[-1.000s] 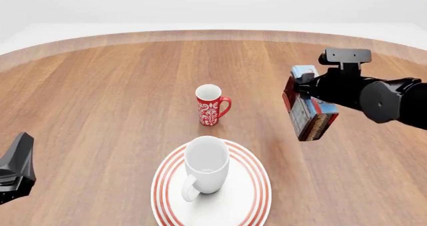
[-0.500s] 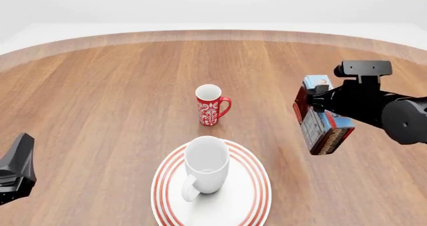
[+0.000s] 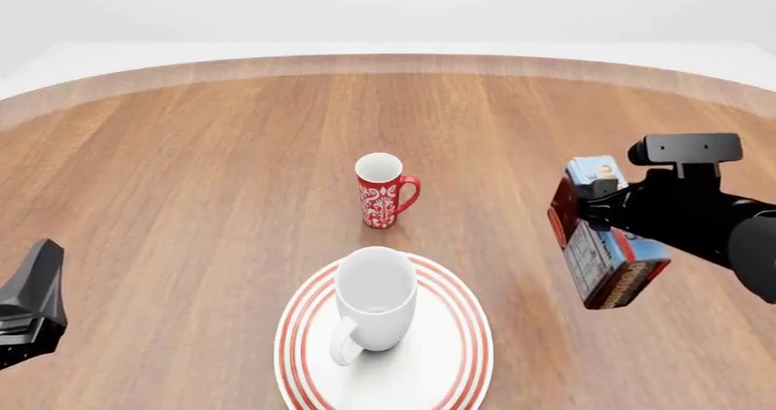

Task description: Pick up the white mug and put it on the plate, and put the chocolate pudding to the right of the plate.

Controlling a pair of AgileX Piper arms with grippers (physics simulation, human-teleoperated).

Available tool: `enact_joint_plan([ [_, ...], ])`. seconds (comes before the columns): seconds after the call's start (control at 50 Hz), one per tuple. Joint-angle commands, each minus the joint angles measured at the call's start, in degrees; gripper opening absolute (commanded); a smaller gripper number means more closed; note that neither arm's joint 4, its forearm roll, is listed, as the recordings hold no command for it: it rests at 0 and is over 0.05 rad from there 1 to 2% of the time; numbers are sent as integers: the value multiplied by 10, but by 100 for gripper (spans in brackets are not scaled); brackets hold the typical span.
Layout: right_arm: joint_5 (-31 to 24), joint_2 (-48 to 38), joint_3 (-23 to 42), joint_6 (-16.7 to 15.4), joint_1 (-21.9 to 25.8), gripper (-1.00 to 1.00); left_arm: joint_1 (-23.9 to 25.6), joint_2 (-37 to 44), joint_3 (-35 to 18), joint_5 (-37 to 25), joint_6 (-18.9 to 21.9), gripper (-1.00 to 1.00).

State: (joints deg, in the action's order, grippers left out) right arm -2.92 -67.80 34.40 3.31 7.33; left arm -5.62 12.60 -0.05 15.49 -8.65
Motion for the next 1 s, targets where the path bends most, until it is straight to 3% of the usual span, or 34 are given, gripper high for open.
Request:
enact_joint_plan([
  [0.02,-13,30,-22,-2,-12,-100,0,0,0,0,1,100],
  [0.46,-8,49,-69,-21,-26,-100,0,-1,0,0,0,100],
  [1.0,-9,74,-125,-22,-33,-100,0,-1,0,0,1,100],
])
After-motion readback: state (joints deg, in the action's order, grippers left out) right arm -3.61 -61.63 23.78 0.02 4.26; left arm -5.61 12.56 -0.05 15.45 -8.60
